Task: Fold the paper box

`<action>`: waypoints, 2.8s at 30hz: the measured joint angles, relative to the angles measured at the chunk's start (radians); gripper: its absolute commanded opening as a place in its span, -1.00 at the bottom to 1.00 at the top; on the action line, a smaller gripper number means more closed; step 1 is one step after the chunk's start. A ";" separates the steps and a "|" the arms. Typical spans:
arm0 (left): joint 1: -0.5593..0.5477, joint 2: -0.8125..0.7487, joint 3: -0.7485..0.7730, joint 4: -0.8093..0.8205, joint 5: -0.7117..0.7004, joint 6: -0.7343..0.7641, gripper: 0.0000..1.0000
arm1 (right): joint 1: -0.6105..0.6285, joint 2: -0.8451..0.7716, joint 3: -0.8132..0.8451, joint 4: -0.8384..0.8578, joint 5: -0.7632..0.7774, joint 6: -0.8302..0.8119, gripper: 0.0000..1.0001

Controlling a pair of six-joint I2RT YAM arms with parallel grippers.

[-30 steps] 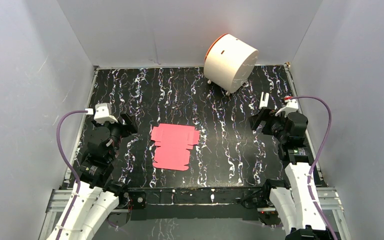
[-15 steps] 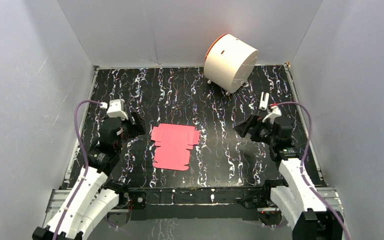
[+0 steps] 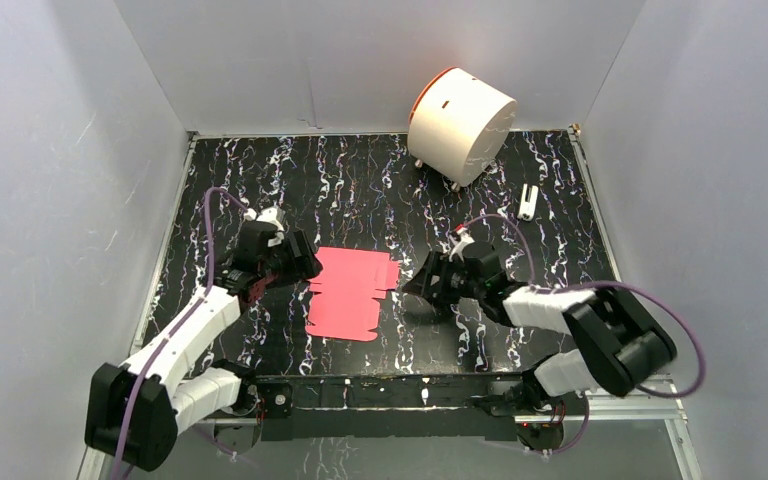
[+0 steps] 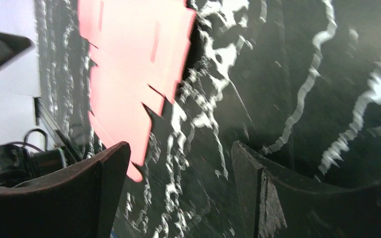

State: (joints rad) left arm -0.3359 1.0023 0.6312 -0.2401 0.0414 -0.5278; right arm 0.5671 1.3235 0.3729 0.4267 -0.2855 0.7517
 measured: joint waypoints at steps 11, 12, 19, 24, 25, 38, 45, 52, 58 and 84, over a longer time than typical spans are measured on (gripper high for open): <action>0.032 0.100 0.041 -0.033 0.060 -0.022 0.52 | 0.051 0.318 0.115 0.274 0.021 0.127 0.10; 0.039 0.103 0.043 -0.035 0.064 -0.021 0.52 | 0.051 0.332 0.120 0.285 0.023 0.136 0.07; 0.092 0.147 0.055 -0.037 0.129 -0.005 0.52 | 0.055 0.418 0.145 0.362 0.019 0.173 -0.39; 0.133 0.199 0.075 -0.036 0.184 0.007 0.52 | 0.045 0.441 0.149 0.365 0.005 0.172 -0.72; 0.140 0.209 0.080 -0.037 0.191 0.010 0.52 | 0.039 0.442 0.149 0.365 -0.008 0.169 -0.78; 0.177 0.336 0.155 -0.029 0.283 0.041 0.49 | -0.207 0.405 0.148 0.277 -0.301 -0.003 -0.96; 0.177 0.457 0.186 -0.011 0.385 0.039 0.41 | -0.281 0.386 0.148 0.202 -0.454 -0.130 -0.98; 0.177 0.584 0.243 0.032 0.497 0.020 0.19 | -0.281 0.386 0.134 0.220 -0.524 -0.155 -0.99; 0.177 0.666 0.264 0.078 0.590 -0.005 0.00 | -0.281 0.386 0.119 0.260 -0.537 -0.145 -0.99; 0.170 0.730 0.251 0.156 0.750 -0.041 -0.57 | -0.281 0.441 0.086 0.422 -0.528 -0.043 -0.99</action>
State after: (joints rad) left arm -0.1658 1.7325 0.8818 -0.0845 0.7914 -0.5690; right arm 0.2863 1.7645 0.4591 0.8490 -0.8139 0.7082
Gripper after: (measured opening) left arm 0.271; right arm 0.050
